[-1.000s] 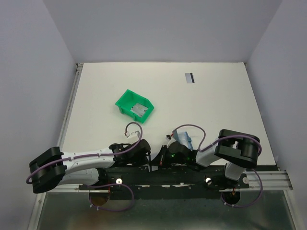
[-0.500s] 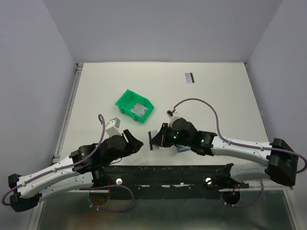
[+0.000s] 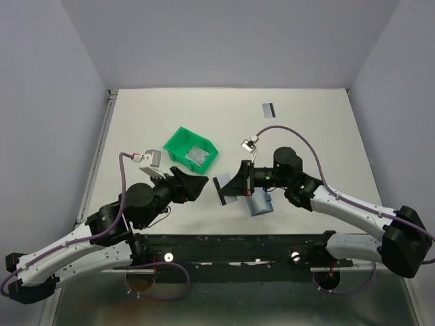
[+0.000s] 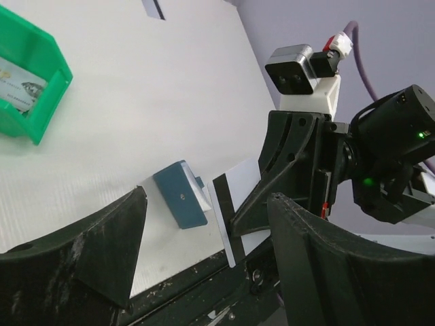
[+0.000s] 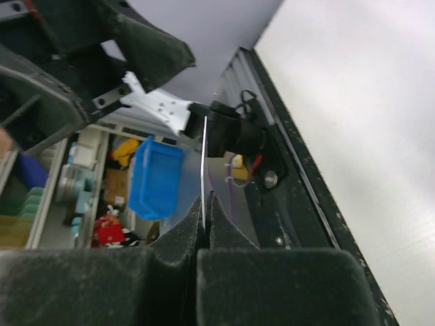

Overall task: Put the credit cards into the card holder
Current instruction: Pick up the credit card at the corner of the board.

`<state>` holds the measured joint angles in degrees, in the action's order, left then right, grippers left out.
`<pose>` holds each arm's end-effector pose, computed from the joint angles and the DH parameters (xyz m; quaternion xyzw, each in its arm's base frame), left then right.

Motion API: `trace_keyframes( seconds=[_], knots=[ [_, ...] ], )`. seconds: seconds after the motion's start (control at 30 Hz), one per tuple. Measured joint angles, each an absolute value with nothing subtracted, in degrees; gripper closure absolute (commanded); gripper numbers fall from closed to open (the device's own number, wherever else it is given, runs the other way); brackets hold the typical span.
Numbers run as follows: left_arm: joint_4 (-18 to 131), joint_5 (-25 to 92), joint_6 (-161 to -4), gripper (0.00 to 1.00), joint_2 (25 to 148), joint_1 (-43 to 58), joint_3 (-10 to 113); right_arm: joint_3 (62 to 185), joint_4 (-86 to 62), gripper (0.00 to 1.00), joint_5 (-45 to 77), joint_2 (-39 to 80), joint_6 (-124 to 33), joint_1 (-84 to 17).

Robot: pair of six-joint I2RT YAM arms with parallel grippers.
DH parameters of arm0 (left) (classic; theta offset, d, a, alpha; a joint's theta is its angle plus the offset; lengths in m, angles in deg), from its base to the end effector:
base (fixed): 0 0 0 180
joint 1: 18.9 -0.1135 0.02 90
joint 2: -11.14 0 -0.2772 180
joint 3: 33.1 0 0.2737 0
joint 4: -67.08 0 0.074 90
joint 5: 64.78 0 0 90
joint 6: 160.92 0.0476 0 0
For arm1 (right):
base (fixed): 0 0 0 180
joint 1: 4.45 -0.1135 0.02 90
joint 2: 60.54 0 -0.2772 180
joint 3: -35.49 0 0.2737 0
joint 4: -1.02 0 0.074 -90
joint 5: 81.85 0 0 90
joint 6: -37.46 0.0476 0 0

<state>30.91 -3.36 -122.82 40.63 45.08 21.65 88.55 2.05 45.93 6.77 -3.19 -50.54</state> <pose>0.0819 -0.1158 0.3448 -0.0777 0.7597 -0.4219 0.4888 0.1780 0.2270 0.2763 -0.1799 0.7470 0.6054 0.2075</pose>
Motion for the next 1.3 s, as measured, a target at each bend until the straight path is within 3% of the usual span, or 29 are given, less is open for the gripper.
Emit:
trace_keyframes(
  seconds=[0.47, 0.63, 0.73, 0.8, 0.87, 0.97, 1.3],
  knots=[
    [42.21, 3.59, -120.24, 0.42, 42.71, 44.45, 18.96, 85.23, 41.07, 1.0, 59.18, 15.14, 18.99, -48.68],
    [45.45, 5.73, -120.28, 0.63, 43.37, 43.88, 18.44, 84.64, 44.52, 0.99, 59.81, 15.3, 21.61, -48.63],
    [46.98, 7.09, -120.24, 0.84, 43.74, 43.27, 18.44, 84.62, 44.52, 0.95, 59.88, 15.3, 21.88, -48.57],
    [48.03, 8.44, -120.39, 1.0, 44.31, 42.66, 18.44, 84.62, 43.49, 0.86, 59.86, 15.08, 21.26, -48.55],
    [49.1, 9.93, -120.61, 1.0, 44.96, 42.2, 18.44, 84.62, 40.76, 0.73, 59.81, 14.36, 19.69, -48.37],
    [50.08, 11.63, -121.09, 1.0, 45.81, 41.65, 18.37, 84.84, 34.03, 0.62, 59.53, 11.84, 15.69, -48.31],
    [52.66, 15.57, -122.82, 1.0, 44.76, 39.64, 16.32, 86.72, 17.35, 0.6, 56.56, 4.17, 4.76, -48.33]
  ],
)
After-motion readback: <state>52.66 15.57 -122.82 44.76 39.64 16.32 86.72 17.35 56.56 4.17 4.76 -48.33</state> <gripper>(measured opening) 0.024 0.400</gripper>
